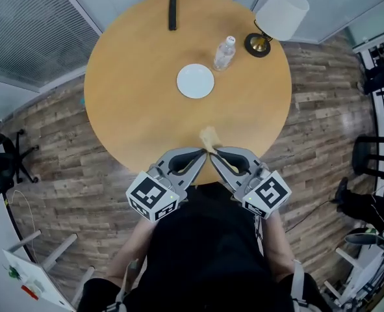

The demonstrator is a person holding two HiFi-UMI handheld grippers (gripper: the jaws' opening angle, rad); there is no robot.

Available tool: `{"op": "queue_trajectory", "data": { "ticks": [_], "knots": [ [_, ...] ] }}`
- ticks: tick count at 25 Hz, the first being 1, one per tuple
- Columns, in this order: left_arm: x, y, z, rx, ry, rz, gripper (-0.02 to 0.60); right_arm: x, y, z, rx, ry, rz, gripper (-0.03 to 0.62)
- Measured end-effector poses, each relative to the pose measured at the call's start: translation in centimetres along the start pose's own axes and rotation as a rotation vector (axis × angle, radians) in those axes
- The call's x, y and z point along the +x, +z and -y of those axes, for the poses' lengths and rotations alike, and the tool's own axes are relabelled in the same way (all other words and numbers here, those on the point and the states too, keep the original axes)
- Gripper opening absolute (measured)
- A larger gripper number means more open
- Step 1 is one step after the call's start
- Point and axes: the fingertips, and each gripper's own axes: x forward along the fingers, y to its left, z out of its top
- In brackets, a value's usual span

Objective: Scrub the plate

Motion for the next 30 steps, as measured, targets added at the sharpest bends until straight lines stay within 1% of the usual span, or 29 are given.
{"op": "queue_trajectory", "data": {
  "ticks": [3,6,8,11,16,24,30],
  "knots": [
    [-0.5,-0.1,-3.0,0.003,-0.015,-0.017,0.006,2.8,-0.1,1.0,0.011,-0.011,-0.025,0.026],
    [-1.0,-0.4,-5.4,0.000,-0.034,-0.051,0.006,5.1,-0.8,1.6,-0.002,-0.040,-0.078,0.026],
    [-1.1,-0.6,-7.0,-0.003,-0.043,-0.078,0.006,6.7,-1.1,2.1,-0.003,-0.055,-0.092,0.026],
    [-1.1,-0.8,-9.1,-0.009,-0.054,-0.097,0.006,8.9,-2.1,3.2,-0.012,-0.060,-0.118,0.026],
    [-0.2,-0.5,-11.3,-0.018,-0.070,-0.094,0.006,11.2,-2.6,5.6,-0.011,-0.069,-0.142,0.026],
    [0.7,-0.2,-14.4,-0.028,-0.046,-0.093,0.006,14.1,-4.5,11.3,0.009,-0.117,-0.221,0.026],
    [1.3,-0.9,-15.7,-0.058,-0.032,-0.104,0.006,17.1,-6.3,14.5,-0.019,-0.081,-0.289,0.026]
  ]
}}
